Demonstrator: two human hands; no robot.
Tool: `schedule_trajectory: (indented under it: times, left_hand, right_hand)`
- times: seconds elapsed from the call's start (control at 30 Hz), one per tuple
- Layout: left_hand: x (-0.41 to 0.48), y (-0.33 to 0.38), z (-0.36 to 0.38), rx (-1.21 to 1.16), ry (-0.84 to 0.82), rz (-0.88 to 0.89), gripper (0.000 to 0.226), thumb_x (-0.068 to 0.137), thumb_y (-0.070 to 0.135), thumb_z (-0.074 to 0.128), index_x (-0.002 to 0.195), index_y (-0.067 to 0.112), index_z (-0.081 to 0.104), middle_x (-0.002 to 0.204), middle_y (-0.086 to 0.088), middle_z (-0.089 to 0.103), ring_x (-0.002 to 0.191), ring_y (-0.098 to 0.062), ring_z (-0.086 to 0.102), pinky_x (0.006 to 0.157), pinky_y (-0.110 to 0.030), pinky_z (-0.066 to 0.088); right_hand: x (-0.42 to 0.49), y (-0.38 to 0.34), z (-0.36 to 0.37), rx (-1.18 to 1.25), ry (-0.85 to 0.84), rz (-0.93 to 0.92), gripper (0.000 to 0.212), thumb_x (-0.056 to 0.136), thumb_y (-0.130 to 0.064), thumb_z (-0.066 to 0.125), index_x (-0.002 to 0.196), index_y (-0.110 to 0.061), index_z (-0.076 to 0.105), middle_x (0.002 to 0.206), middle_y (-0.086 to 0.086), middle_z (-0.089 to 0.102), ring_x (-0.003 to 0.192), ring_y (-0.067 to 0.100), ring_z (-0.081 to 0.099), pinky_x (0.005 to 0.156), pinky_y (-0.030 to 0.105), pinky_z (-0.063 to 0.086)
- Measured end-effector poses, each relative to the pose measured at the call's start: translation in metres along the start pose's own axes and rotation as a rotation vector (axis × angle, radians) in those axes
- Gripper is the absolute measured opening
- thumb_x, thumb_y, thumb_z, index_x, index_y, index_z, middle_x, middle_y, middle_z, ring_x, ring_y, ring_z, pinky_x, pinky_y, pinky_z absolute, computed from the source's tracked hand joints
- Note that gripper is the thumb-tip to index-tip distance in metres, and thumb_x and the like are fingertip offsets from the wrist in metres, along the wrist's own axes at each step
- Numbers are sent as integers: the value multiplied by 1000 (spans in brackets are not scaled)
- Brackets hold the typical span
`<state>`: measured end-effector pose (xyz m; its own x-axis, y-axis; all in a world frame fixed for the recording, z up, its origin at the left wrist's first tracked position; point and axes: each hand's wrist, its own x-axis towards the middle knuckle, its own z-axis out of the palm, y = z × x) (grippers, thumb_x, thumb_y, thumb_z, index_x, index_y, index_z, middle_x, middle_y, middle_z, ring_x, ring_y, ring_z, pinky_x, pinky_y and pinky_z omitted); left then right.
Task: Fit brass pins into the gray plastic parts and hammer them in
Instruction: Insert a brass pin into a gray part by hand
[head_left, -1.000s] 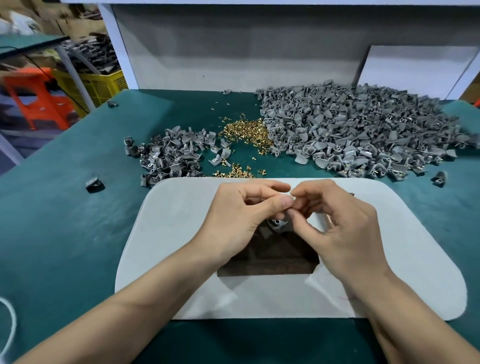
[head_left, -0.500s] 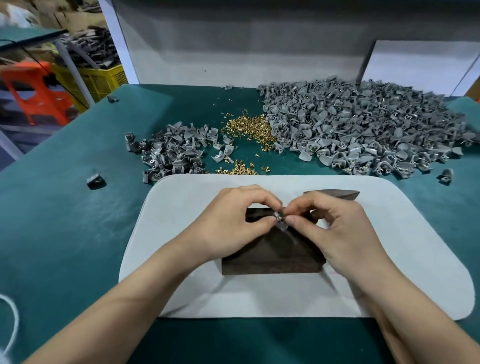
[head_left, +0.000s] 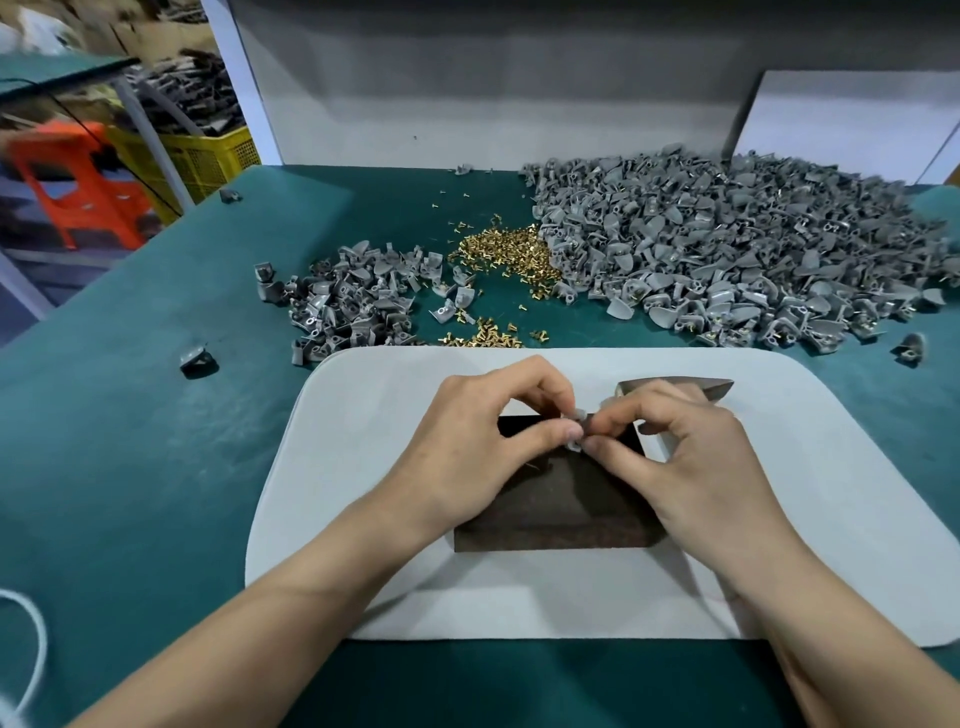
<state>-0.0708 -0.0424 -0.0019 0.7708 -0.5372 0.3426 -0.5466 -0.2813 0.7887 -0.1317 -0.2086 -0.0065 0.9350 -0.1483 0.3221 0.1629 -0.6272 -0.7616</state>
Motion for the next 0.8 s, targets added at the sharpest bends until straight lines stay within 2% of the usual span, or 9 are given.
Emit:
schedule_trajectory:
  times: [0.07,0.2,0.33,0.47,0.63,0.8]
  left_hand:
    - [0,-1,-1,16,-11,-14,21,75,19,79,90,20,64,86,12,69,90,1,62,85,-15,44]
    - [1,-2,0,52,-25,-20,29,72,17,81,93,24,61,90,16,67,92,2,61,86,-16,44]
    - [-1,0,0,53,13,-35,29,71,21,82,93,24,63,87,13,68,89,3,61,87,-17,43]
    - [-1,2,0,71,4,-55,32,72,26,81,101,25,69,92,7,70,92,-1,63,91,-23,45]
    - [-1,3,0,52,20,-71,29,70,22,82,97,19,72,89,11,70,87,4,62,83,-8,41]
    - [-1,5,-1,45,18,-76,27,70,21,82,95,19,72,91,10,71,88,2,62,84,-8,41]
  right_hand:
    - [0,1,1,-17,20,3,25,71,-15,76,67,-36,63,74,-15,63,92,12,49,77,13,34]
    - [0,1,2,-20,33,9,27,71,-13,76,66,-36,62,74,-14,63,93,14,49,78,10,32]
    - [0,2,3,78,59,46,25,71,-11,76,66,-33,65,72,-14,63,93,14,52,79,17,35]
    - [1,2,3,122,57,80,24,72,-11,77,65,-32,67,71,-16,64,93,17,53,81,25,37]
    - [1,2,4,161,32,111,19,73,-14,77,66,-30,68,78,-17,66,94,17,54,80,25,38]
    - [2,3,5,178,40,124,17,74,-14,77,67,-28,69,79,-15,67,94,19,56,84,32,42]
